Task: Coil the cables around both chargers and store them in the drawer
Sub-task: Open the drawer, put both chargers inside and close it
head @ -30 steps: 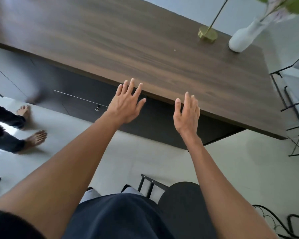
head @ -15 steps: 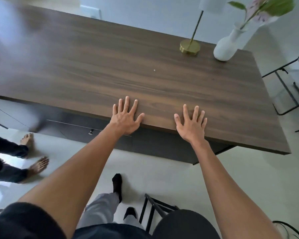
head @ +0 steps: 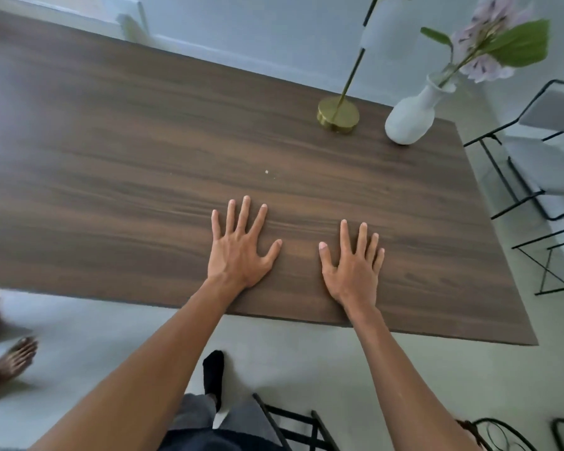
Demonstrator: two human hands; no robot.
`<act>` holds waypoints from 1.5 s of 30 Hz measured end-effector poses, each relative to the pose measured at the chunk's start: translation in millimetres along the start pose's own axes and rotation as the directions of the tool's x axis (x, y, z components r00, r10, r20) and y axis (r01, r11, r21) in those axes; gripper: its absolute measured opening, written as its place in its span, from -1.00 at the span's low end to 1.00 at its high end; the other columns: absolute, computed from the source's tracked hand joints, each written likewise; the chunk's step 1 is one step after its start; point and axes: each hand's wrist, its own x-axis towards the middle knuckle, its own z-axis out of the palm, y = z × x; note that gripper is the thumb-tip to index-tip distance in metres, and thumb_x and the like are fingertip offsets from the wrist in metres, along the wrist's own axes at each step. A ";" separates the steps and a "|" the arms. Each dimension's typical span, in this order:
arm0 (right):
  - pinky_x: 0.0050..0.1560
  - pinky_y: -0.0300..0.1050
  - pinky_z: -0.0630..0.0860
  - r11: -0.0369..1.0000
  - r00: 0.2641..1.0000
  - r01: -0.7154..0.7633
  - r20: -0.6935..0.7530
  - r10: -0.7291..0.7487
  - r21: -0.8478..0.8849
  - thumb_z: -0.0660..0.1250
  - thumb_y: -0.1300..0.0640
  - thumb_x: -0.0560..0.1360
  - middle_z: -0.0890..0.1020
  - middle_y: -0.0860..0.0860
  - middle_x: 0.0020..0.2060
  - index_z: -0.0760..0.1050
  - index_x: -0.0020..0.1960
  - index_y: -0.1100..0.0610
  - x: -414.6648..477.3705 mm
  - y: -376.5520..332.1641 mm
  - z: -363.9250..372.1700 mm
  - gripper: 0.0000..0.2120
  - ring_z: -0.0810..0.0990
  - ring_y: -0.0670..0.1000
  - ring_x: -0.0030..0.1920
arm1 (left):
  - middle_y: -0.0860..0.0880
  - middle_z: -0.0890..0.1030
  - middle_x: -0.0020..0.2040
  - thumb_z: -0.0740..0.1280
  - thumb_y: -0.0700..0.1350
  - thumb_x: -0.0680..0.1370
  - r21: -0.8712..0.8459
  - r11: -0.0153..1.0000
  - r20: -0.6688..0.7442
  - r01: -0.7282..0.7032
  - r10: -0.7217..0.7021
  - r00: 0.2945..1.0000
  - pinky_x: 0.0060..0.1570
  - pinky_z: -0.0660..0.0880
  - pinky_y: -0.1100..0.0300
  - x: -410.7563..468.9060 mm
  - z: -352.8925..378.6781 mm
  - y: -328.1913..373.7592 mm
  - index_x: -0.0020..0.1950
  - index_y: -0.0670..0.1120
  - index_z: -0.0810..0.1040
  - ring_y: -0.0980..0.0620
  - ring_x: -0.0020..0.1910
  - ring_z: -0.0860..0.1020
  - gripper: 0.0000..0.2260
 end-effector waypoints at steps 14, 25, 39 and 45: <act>0.60 0.17 0.03 0.998 0.999 -0.008 -0.052 0.010 0.055 0.06 -0.24 0.62 0.12 0.17 0.61 0.09 0.62 -0.04 66.1 -1.0 1.0 -0.37 0.06 0.22 0.61 | -0.11 -0.03 0.68 -0.04 0.31 0.59 -0.052 0.999 -0.040 0.017 -0.019 0.999 0.61 -0.14 -0.17 53.4 4.5 8.1 0.66 0.08 0.01 -0.15 0.66 -0.08 -0.33; 0.60 0.09 0.04 0.971 0.975 0.220 -0.037 -0.217 0.095 -0.05 -0.26 0.59 0.14 0.15 0.61 0.14 0.61 -0.04 124.1 26.7 -4.5 -0.35 0.08 0.18 0.61 | -0.05 0.04 0.68 0.08 0.40 0.53 -0.054 0.996 -0.100 0.077 -0.082 0.992 0.62 -0.06 -0.11 71.7 7.8 30.3 0.65 0.09 0.09 -0.10 0.66 -0.03 -0.25; 0.60 0.08 0.06 0.938 0.950 0.313 -0.038 -0.311 0.146 0.00 -0.20 0.62 0.13 0.14 0.62 0.19 0.60 -0.02 137.9 95.8 -14.5 -0.40 0.10 0.16 0.61 | -0.05 -0.07 0.68 -0.01 0.39 0.56 0.004 0.990 -0.041 0.138 -0.138 0.990 0.63 -0.15 -0.07 90.1 31.0 131.4 0.66 0.10 -0.05 -0.10 0.66 -0.15 -0.26; 0.61 0.08 0.05 0.945 0.957 0.290 -0.025 -0.290 0.155 -0.04 -0.21 0.62 0.10 0.13 0.62 0.15 0.61 -0.04 137.9 107.2 -17.7 -0.40 0.06 0.15 0.62 | -0.04 -0.07 0.68 -0.01 0.39 0.57 0.009 0.991 -0.040 0.134 -0.133 0.990 0.63 -0.16 -0.06 91.4 33.1 132.9 0.66 0.12 -0.05 -0.07 0.66 -0.15 -0.27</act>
